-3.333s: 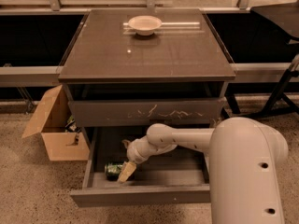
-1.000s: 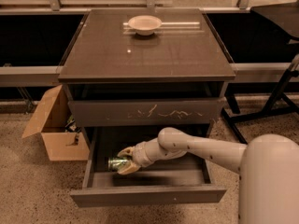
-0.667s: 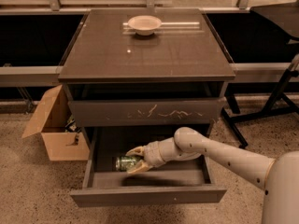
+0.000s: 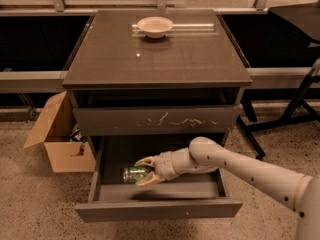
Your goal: Pick green can from middle drawer and place on counter
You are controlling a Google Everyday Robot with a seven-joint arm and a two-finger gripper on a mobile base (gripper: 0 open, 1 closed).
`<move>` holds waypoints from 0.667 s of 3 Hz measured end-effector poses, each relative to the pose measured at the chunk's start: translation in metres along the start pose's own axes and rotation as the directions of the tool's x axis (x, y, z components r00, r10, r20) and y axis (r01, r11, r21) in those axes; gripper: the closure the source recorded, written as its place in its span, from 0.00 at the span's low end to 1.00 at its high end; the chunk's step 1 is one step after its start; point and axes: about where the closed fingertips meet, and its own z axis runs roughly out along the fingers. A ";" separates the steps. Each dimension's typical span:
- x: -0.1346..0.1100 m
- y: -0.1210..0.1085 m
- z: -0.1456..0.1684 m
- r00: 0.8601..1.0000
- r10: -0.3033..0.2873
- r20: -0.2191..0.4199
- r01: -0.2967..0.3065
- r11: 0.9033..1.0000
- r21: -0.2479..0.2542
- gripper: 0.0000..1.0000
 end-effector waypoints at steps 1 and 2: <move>-0.038 0.018 -0.035 0.998 -0.069 0.006 0.069 0.997 0.035 1.00; -0.091 0.042 -0.083 0.991 -0.130 0.020 0.128 0.990 0.058 1.00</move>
Offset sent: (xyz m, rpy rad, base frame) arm -0.0924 -0.0534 0.1599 0.0555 -0.1938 0.0273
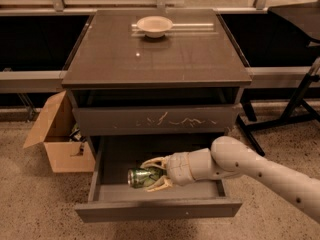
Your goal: Pick green can from middle drawer and place on counter
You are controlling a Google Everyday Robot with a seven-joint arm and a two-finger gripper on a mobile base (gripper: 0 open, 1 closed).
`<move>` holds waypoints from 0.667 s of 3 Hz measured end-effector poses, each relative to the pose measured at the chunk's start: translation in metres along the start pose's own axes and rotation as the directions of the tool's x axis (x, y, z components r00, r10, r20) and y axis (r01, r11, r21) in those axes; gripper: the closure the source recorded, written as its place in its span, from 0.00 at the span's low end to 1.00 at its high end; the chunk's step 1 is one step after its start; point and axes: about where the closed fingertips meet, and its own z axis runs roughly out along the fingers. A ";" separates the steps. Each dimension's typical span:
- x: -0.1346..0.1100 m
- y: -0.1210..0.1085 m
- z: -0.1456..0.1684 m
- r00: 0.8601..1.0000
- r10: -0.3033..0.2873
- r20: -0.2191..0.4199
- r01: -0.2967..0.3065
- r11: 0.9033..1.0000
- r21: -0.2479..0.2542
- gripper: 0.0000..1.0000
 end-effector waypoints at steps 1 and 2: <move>-0.038 0.002 -0.033 0.999 -0.044 -0.021 0.045 0.999 0.016 1.00; -0.063 0.001 -0.070 0.989 -0.090 -0.120 0.100 0.991 0.083 1.00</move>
Offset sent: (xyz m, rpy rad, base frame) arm -0.0367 -0.0604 0.1215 -0.1481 -0.2308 -0.1588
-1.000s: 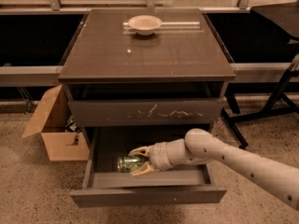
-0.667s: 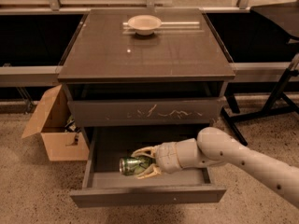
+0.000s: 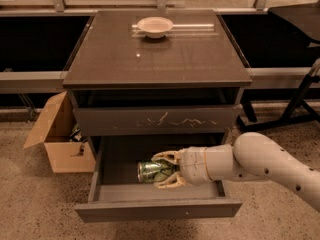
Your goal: Pick green can from middle drawer and place on counter
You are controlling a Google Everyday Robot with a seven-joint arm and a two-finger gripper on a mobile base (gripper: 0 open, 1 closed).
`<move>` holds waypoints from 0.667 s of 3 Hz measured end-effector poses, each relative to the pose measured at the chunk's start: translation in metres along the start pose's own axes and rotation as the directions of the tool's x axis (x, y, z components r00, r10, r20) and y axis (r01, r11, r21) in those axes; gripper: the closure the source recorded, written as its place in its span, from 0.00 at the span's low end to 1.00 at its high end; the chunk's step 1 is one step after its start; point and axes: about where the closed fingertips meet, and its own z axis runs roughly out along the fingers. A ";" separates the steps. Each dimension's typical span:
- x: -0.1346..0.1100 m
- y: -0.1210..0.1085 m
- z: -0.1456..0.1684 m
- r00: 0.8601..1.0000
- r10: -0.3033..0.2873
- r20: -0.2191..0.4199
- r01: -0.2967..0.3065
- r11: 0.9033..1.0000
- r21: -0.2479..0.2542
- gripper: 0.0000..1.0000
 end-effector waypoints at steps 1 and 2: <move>0.000 -0.001 -0.002 1.000 -0.001 -0.004 0.001 1.000 0.003 1.00; -0.006 -0.011 -0.016 1.000 -0.002 0.020 0.001 0.999 0.041 1.00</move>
Offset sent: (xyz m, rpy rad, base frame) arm 0.0091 -0.0229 0.0394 0.0848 -0.0489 -0.0497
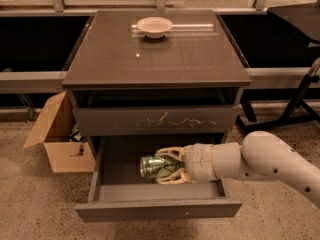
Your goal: Pick green can from middle drawer and place on counter
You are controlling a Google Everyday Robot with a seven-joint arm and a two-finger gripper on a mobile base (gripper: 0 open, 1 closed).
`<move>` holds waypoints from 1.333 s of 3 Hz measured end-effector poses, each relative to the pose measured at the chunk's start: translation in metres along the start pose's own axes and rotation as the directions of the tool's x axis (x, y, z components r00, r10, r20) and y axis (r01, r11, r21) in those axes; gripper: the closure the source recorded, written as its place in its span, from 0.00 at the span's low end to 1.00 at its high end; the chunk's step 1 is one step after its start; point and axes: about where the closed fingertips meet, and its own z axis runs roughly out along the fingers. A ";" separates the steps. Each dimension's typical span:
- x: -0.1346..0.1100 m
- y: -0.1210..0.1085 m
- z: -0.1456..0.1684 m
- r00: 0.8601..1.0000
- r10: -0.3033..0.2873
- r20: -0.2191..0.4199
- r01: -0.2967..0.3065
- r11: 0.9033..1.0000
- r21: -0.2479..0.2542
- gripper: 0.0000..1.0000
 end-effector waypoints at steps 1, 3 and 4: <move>-0.014 -0.029 -0.040 1.000 0.005 0.024 -0.007 0.999 0.052 1.00; -0.052 -0.126 -0.128 0.997 -0.026 0.078 0.018 0.995 0.100 1.00; -0.052 -0.128 -0.128 0.996 -0.027 0.081 0.018 0.995 0.100 1.00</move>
Offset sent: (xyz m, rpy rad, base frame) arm 0.0494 -0.0856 0.1652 0.1060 -0.0496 -0.0315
